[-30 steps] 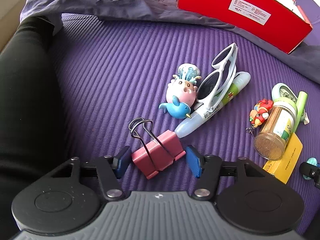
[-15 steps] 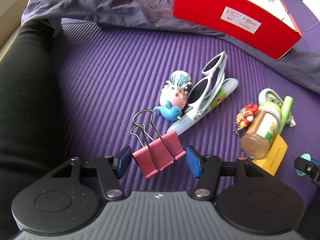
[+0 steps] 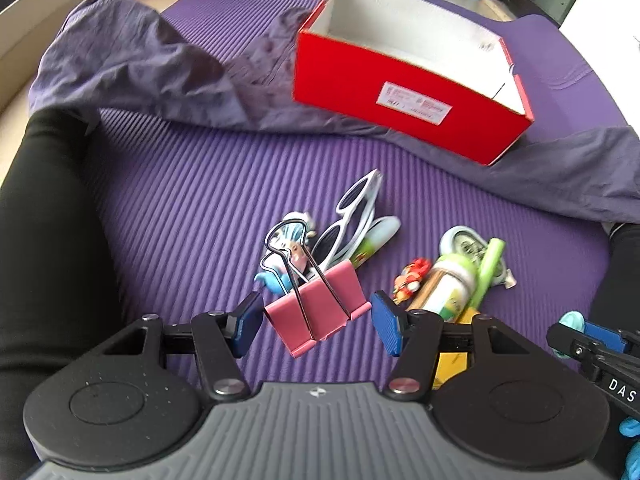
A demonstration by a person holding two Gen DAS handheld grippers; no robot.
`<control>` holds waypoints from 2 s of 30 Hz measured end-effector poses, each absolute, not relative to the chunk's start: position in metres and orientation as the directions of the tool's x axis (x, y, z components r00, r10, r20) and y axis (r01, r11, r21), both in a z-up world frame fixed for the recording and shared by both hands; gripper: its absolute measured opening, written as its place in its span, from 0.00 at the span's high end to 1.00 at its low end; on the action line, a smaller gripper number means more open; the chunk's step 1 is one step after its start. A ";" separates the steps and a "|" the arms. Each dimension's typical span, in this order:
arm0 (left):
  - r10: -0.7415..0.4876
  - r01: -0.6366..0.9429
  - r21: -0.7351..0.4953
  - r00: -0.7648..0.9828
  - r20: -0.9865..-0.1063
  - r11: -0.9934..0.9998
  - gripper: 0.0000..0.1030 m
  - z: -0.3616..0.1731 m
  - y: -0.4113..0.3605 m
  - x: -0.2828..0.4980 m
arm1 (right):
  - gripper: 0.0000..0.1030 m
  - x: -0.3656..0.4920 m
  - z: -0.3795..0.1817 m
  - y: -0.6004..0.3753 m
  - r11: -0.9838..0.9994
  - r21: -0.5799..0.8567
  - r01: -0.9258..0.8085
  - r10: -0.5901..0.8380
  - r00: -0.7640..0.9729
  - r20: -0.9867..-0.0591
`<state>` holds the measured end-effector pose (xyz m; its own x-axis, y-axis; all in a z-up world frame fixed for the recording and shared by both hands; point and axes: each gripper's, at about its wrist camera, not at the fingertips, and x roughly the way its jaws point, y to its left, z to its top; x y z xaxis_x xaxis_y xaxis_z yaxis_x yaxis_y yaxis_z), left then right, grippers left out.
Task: Organize rigid objects
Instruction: 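Grasp the pink binder clip with the left tool while the right grasps the teal eraser, then carry the binder clip and teal eraser into the red shoebox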
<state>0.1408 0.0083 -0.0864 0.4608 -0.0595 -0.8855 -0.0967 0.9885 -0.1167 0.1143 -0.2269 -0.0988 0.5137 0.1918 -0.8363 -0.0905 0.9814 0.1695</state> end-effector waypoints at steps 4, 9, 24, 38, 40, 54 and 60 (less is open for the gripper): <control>-0.073 -0.067 -0.120 0.485 -0.871 0.991 0.43 -0.070 0.004 0.146 | 0.66 0.119 -0.083 -0.226 0.979 0.161 -0.121 0.201 0.536 -0.820; -0.070 -0.038 -0.107 0.531 -0.845 0.994 0.43 -0.048 0.001 0.159 | 0.66 0.133 -0.062 -0.225 0.976 0.157 -0.148 0.214 0.563 -0.798; -0.040 0.001 -0.051 0.643 -0.765 0.999 0.43 0.010 -0.003 0.226 | 0.66 0.205 -0.009 -0.219 0.971 0.151 -0.185 0.236 0.631 -0.739; -0.041 0.057 -0.005 0.644 -0.764 0.998 0.43 0.010 -0.014 0.309 | 0.66 0.290 -0.007 -0.202 0.971 0.132 -0.197 0.231 0.653 -0.721; -0.041 0.064 0.001 0.641 -0.767 0.998 0.43 0.008 -0.015 0.321 | 0.66 0.305 -0.009 -0.200 0.973 0.118 -0.200 0.222 0.654 -0.723; -0.057 0.121 0.020 0.599 -0.799 0.992 0.43 -0.028 -0.026 0.419 | 0.66 0.394 -0.055 -0.190 0.980 0.081 -0.181 0.178 0.625 -0.760; -0.049 0.132 0.029 0.549 -0.835 0.991 0.43 -0.061 -0.036 0.453 | 0.66 0.423 -0.083 -0.183 0.982 0.076 -0.175 0.167 0.591 -0.789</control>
